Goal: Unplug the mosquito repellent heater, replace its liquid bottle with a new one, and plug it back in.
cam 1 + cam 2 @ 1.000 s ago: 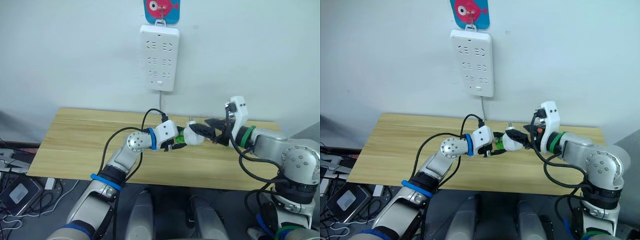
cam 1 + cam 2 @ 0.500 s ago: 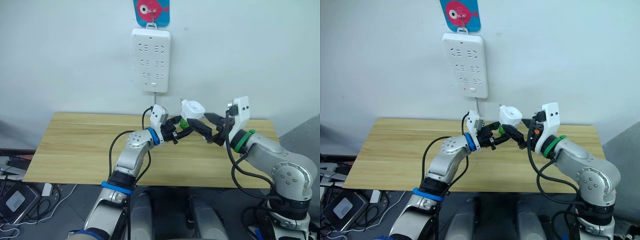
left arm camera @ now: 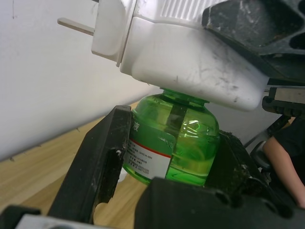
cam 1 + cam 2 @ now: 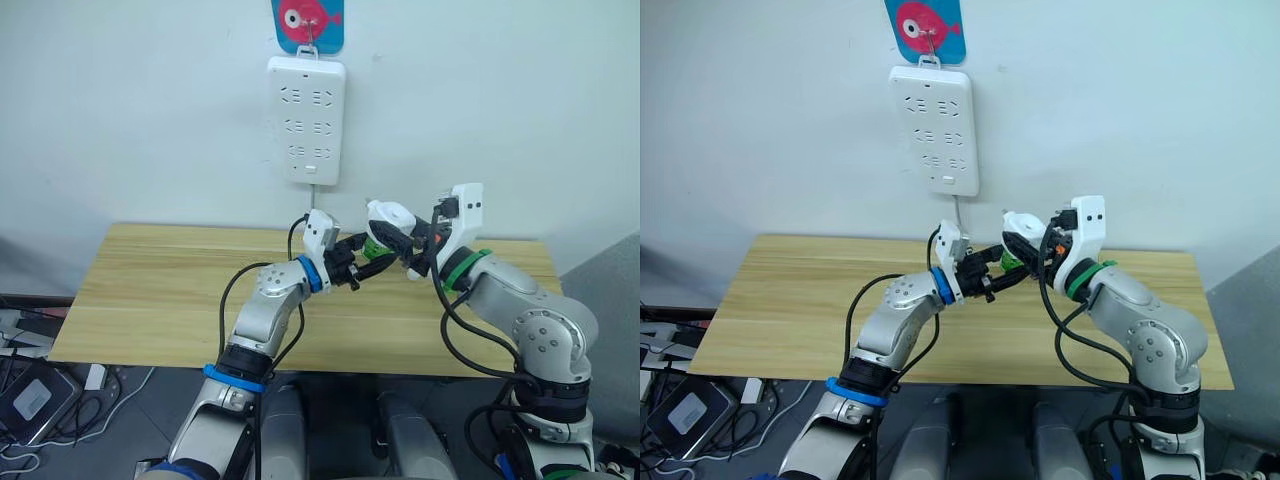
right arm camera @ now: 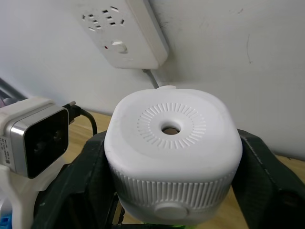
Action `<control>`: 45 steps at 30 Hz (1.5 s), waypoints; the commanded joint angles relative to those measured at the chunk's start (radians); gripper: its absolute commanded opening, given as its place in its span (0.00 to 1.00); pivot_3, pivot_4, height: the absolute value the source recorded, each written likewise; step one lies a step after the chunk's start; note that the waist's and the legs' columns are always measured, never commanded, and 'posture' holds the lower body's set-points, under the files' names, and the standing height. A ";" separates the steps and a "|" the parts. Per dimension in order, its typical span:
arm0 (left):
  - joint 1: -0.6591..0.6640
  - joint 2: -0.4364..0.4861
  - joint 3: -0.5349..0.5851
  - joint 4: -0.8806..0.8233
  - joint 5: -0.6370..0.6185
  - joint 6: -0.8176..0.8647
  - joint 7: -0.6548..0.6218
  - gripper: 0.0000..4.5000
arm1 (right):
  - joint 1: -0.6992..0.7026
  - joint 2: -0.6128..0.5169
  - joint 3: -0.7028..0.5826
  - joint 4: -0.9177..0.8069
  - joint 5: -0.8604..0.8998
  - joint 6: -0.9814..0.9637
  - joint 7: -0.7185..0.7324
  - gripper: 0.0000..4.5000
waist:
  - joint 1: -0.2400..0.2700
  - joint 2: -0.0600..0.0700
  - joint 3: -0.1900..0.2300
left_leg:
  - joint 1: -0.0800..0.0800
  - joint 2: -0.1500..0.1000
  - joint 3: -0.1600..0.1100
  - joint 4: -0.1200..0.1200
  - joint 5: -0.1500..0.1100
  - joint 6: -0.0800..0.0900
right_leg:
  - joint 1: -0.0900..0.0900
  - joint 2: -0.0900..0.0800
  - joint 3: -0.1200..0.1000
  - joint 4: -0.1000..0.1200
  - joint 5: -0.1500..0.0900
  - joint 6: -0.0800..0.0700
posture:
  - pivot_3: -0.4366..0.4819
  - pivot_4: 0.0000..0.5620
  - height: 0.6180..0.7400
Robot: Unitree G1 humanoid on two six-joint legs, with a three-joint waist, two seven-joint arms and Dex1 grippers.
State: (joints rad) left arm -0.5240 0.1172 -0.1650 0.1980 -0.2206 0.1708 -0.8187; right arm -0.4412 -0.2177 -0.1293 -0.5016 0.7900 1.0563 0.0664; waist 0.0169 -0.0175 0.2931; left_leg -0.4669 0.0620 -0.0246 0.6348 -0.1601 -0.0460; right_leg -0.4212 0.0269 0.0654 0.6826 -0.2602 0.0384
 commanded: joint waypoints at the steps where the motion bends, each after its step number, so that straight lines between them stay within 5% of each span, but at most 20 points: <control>1: 0.000 -0.006 -0.001 -0.052 -0.028 -0.005 -0.009 0.50 | -0.002 -0.005 -0.007 -0.017 0.009 -0.011 0.009 0.65 | 0.000 0.000 0.000 | 0.000 0.000 0.000 0.000 0.000 0.000 | 0.000 0.000 0.000 0.000 0.000 0.000 | 0.60 0.42 1.00; 7: 0.011 -0.012 0.002 -0.069 -0.032 0.012 0.014 0.50 | 0.000 0.030 -0.015 -0.009 0.004 -0.045 -0.005 0.65 | 0.003 0.000 0.000 | 0.000 0.000 0.000 0.000 0.000 0.000 | 0.000 0.000 0.000 0.000 0.000 0.000 | 0.62 0.41 1.00; 14: 0.099 0.111 0.069 -0.105 -0.057 -0.048 -0.042 0.98 | 0.102 -0.075 0.030 0.008 -0.137 -0.198 0.102 0.65 | 0.008 0.000 -0.005 | 0.000 0.000 0.000 -0.001 0.000 0.000 | 0.000 0.000 0.000 -0.001 0.000 0.000 | 0.66 0.37 1.00; 29: 0.120 0.283 0.250 -0.083 -0.059 -0.098 0.057 1.00 | 0.222 -0.119 0.122 0.058 -0.372 -0.426 0.178 0.65 | 0.034 0.000 -0.058 | 0.002 0.000 0.001 -0.003 0.001 -0.001 | 0.000 -0.001 0.000 -0.001 0.000 0.000 | 0.77 0.23 1.00; 38: -0.097 0.365 0.305 0.072 -0.096 -0.116 -0.002 1.00 | 0.202 -0.110 0.072 -0.003 -0.319 -0.364 0.190 0.65 | 0.065 -0.004 -0.085 | 0.005 0.000 0.002 -0.004 0.002 -0.002 | 0.003 0.000 0.001 -0.001 0.000 0.000 | 0.76 0.21 1.00; 45: -0.329 0.320 0.245 0.367 -0.055 -0.240 -0.121 1.00 | 0.181 -0.105 0.049 -0.029 -0.284 -0.319 0.185 0.65 | 0.071 -0.005 -0.090 | 0.006 0.000 0.002 -0.004 0.002 -0.002 | 0.003 0.001 0.000 -0.001 0.001 -0.002 | 0.74 0.23 1.00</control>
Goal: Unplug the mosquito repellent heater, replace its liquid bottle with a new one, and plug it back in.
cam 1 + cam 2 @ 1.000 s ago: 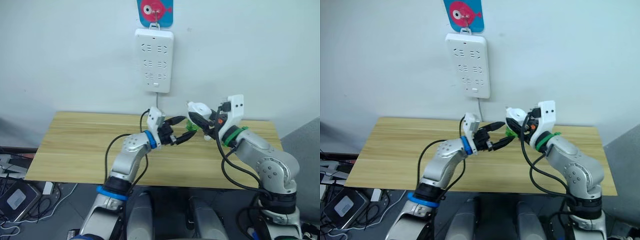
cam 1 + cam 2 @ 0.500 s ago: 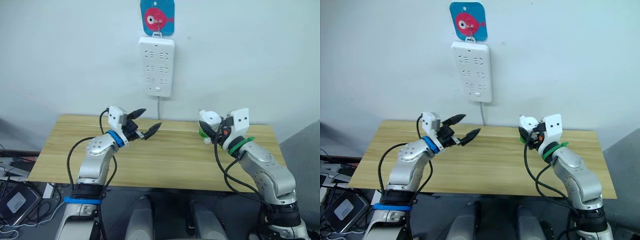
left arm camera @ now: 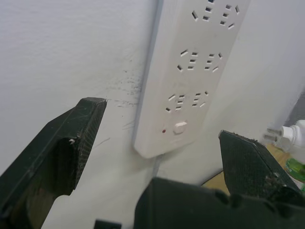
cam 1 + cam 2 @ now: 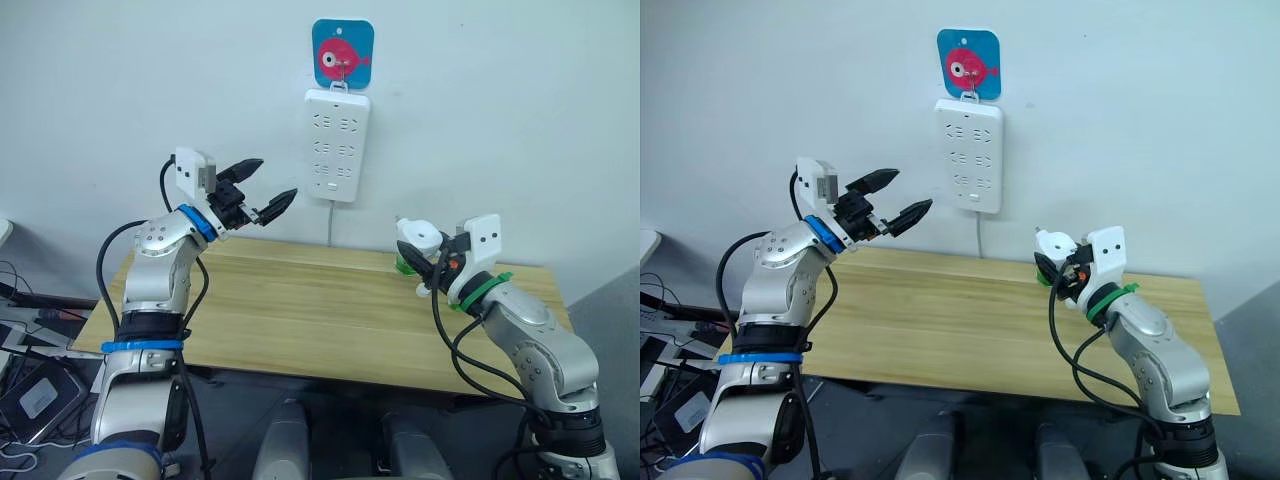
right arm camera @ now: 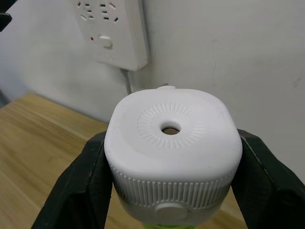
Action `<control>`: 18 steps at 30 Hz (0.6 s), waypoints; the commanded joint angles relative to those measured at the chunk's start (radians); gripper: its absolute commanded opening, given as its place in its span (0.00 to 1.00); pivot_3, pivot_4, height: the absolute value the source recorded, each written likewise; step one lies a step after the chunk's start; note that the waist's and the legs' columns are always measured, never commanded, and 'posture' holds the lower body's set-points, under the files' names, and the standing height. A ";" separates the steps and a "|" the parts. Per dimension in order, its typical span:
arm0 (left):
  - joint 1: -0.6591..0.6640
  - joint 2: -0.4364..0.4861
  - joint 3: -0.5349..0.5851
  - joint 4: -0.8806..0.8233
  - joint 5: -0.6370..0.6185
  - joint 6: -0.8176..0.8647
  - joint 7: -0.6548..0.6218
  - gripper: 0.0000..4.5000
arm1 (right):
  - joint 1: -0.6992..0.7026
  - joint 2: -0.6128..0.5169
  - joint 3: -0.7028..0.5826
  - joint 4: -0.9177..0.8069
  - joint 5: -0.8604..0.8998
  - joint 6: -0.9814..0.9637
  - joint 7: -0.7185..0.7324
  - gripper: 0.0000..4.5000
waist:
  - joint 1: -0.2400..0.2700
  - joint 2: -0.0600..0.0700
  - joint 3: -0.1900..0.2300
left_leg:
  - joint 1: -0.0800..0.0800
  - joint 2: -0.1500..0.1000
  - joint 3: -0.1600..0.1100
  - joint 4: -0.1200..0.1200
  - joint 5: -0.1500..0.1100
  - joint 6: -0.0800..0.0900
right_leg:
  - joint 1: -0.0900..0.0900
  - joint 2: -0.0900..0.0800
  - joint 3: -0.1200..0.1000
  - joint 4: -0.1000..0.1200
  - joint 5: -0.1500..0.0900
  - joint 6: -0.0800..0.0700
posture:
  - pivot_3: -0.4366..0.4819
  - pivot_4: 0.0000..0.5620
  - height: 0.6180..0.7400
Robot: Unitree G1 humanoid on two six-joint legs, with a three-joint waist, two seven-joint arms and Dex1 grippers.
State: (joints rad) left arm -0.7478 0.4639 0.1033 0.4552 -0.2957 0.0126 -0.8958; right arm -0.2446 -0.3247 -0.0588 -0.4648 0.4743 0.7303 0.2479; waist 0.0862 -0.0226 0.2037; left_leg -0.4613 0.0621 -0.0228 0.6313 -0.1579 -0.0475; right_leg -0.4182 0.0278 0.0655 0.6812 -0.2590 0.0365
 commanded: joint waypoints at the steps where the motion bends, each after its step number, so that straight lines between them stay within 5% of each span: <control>1: -0.131 -0.035 -0.027 0.152 0.028 -0.103 -0.051 1.00 | -0.013 0.000 -0.020 -0.072 0.034 0.013 0.006 0.65 | 0.004 0.000 0.000 | 0.000 0.000 0.000 0.000 0.000 0.000 | 0.000 0.000 0.000 0.000 0.000 -0.001 | 0.74 0.23 1.00; 8: -0.308 -0.091 -0.059 0.486 0.098 -0.260 -0.109 1.00 | 0.004 -0.009 -0.055 -0.116 0.053 0.057 -0.011 0.65 | -0.006 0.000 0.000 | 0.000 0.000 0.000 0.000 0.000 0.000 | 0.000 0.000 0.000 0.000 0.000 -0.001 | 0.69 0.27 1.00; 18: -0.415 -0.143 -0.047 0.686 0.142 -0.320 -0.150 1.00 | 0.018 -0.005 -0.084 -0.186 0.082 0.123 -0.056 0.65 | -0.010 0.000 0.000 | -0.001 0.000 0.000 0.000 0.000 0.000 | -0.001 0.001 0.001 0.000 0.000 0.001 | 0.64 0.32 1.00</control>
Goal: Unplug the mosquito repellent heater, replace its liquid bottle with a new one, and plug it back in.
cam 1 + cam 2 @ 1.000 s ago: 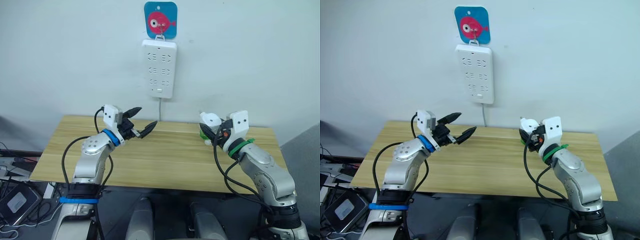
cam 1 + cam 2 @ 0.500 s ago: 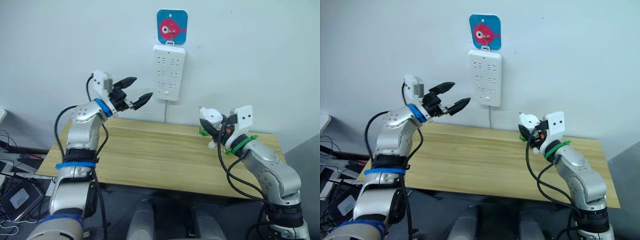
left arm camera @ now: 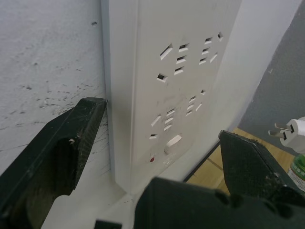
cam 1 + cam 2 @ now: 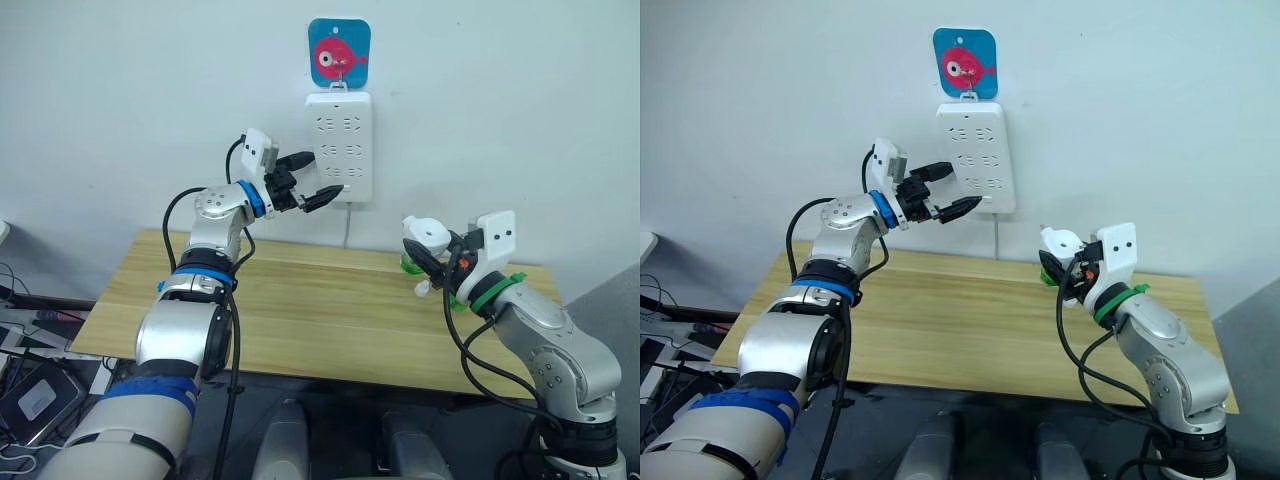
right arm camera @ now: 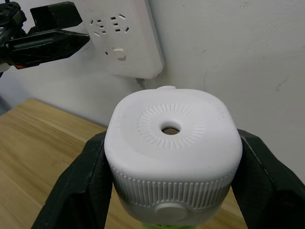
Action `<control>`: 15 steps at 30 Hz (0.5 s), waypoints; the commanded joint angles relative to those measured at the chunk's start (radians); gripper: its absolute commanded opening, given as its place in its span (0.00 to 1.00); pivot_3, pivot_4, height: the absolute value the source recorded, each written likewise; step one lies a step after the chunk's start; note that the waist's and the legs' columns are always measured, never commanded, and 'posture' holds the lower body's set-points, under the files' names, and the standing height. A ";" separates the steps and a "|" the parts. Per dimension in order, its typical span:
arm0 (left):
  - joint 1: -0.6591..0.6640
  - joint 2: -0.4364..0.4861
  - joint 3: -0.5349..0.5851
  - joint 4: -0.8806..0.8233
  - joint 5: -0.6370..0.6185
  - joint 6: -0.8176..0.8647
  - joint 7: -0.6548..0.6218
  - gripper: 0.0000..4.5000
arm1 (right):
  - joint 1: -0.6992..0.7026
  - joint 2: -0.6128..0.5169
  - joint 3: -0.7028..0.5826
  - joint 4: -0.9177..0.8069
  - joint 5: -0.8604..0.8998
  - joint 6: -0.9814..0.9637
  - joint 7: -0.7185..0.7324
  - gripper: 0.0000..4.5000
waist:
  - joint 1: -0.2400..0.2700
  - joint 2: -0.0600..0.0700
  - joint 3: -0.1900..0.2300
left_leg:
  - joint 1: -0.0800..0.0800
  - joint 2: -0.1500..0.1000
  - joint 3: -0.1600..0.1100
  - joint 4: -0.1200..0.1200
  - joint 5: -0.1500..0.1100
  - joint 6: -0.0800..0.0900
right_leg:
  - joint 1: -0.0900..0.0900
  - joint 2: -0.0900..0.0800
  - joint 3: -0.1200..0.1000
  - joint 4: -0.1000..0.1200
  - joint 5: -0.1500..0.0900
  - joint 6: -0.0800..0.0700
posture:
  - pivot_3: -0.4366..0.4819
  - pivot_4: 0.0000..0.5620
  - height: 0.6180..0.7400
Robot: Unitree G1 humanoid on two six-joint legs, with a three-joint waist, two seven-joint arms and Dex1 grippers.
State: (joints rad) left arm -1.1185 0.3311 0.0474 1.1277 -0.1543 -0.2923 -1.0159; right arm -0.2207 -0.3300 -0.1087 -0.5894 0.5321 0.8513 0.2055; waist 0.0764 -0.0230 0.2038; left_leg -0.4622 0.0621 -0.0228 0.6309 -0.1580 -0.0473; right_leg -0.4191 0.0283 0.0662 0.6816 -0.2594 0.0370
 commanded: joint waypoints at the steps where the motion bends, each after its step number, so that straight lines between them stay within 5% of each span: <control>1: -0.050 -0.017 0.011 0.020 -0.004 -0.010 -0.050 1.00 | -0.008 0.001 -0.036 -0.064 0.028 0.007 -0.015 0.65 | 0.000 0.000 0.000 | 0.000 0.000 0.000 0.000 0.000 0.000 | 0.000 0.000 0.000 0.000 0.000 0.000 | 0.64 0.33 1.00; 11: -0.085 -0.044 0.049 0.012 -0.050 0.125 -0.245 1.00 | -0.066 -0.030 -0.053 -0.074 0.085 0.073 0.000 0.65 | -0.006 0.000 0.001 | 0.000 0.000 0.000 0.000 0.000 0.000 | 0.000 0.000 0.000 0.000 0.000 0.000 | 0.61 0.38 1.00; 15: -0.074 -0.013 0.063 -0.027 -0.075 0.213 -0.303 0.79 | -0.132 -0.037 -0.089 -0.099 0.154 0.159 -0.030 0.65 | -0.022 0.000 0.004 | 0.000 0.000 -0.001 0.000 0.000 0.000 | 0.000 0.000 0.000 0.000 -0.001 0.000 | 0.61 0.40 1.00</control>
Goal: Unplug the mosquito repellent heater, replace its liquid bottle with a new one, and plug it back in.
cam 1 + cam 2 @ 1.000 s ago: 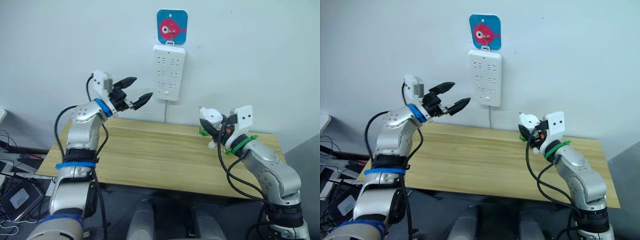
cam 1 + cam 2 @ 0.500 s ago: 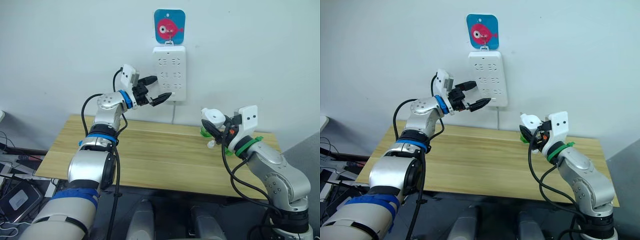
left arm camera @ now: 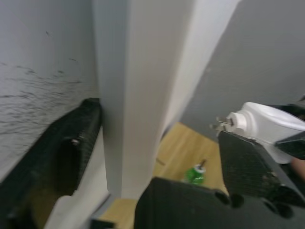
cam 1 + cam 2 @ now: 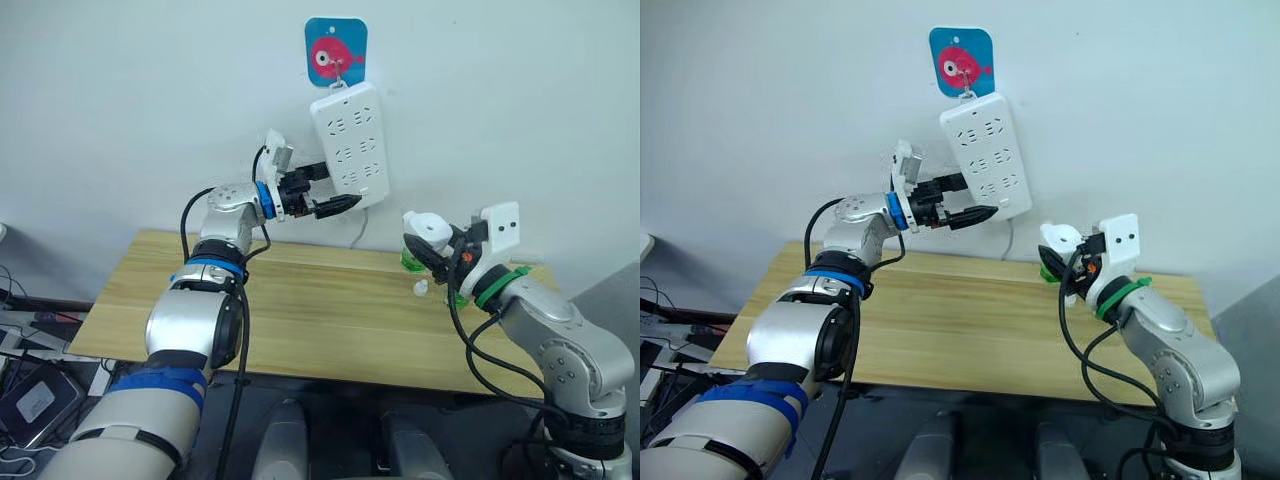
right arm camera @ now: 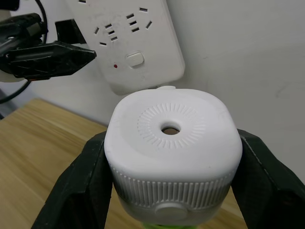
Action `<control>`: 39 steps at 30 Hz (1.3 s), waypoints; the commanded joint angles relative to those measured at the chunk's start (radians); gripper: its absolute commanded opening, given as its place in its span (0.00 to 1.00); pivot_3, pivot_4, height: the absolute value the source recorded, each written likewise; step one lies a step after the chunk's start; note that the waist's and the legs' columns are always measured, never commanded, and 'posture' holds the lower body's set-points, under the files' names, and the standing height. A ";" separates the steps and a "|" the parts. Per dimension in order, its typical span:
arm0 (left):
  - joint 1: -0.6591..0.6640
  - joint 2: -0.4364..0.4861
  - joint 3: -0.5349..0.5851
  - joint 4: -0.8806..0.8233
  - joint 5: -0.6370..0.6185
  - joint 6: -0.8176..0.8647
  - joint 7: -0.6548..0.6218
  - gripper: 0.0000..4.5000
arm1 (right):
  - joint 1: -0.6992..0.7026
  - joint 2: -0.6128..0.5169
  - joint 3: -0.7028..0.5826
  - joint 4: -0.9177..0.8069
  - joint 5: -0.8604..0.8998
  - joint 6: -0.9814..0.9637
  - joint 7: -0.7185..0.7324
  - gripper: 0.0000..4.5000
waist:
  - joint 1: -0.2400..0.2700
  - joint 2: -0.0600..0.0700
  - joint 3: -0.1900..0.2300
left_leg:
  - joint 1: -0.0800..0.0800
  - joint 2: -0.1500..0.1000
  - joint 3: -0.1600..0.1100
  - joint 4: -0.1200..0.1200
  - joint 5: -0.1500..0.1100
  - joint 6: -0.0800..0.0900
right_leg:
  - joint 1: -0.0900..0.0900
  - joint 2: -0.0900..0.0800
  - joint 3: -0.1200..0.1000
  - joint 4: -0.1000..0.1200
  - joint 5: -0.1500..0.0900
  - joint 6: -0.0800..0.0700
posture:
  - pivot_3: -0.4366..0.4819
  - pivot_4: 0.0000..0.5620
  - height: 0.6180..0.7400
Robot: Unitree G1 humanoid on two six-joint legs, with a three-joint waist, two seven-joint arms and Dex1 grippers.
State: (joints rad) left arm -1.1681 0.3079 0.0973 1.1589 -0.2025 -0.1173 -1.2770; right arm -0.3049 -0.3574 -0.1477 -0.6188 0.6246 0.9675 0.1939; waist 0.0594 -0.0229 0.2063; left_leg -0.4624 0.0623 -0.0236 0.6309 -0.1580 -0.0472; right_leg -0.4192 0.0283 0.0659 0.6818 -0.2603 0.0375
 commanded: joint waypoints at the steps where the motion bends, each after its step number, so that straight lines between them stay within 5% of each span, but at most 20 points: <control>1: -0.020 0.014 0.016 -0.066 -0.028 0.045 -0.041 0.73 | -0.061 -0.008 -0.058 -0.076 0.081 0.066 -0.027 0.65 | -0.007 0.000 0.001 | 0.000 0.000 -0.001 0.000 0.000 0.000 | 0.000 0.000 0.000 0.000 0.000 0.000 | 0.61 0.41 1.00; 6: -0.009 0.008 0.031 -0.091 -0.047 0.100 -0.034 0.37 | -0.166 -0.016 -0.055 -0.088 0.161 0.200 -0.070 0.65 | -0.013 0.001 0.006 | 0.000 0.000 -0.001 -0.001 0.000 0.000 | 0.000 0.000 -0.001 0.000 -0.001 -0.002 | 0.60 0.44 1.00; 8: -0.010 -0.002 0.039 -0.103 -0.060 0.124 -0.028 0.31 | -0.231 -0.009 -0.045 -0.062 0.168 0.244 -0.096 0.65 | -0.016 0.003 0.011 | -0.001 0.001 -0.002 -0.001 0.000 0.000 | -0.001 0.000 -0.002 0.000 -0.001 -0.003 | 0.60 0.47 1.00; 21: 0.031 -0.014 0.029 -0.225 -0.078 0.206 -0.006 0.30 | -0.429 0.002 -0.032 0.047 0.153 0.325 -0.106 0.65 | -0.021 0.006 0.073 | -0.005 0.000 -0.004 -0.002 0.000 0.001 | -0.003 -0.001 -0.004 0.000 -0.002 -0.004 | 0.59 0.62 1.00; 39: 0.082 -0.010 0.014 -0.314 -0.087 0.235 0.017 0.30 | -0.515 0.032 -0.026 0.090 0.108 0.281 -0.134 0.65 | -0.030 0.007 0.088 | -0.005 -0.001 -0.005 -0.003 0.000 0.001 | -0.003 -0.002 -0.006 0.000 -0.005 0.000 | 0.61 0.61 1.00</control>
State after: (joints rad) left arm -1.1029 0.3085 0.1426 0.8665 -0.2952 0.1065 -1.2512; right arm -0.7935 -0.3270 -0.1595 -0.5035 0.7443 1.2896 0.0621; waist 0.0293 -0.0163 0.2940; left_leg -0.4677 0.0614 -0.0288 0.6282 -0.1585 -0.0465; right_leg -0.4225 0.0259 0.0600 0.6818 -0.2648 0.0374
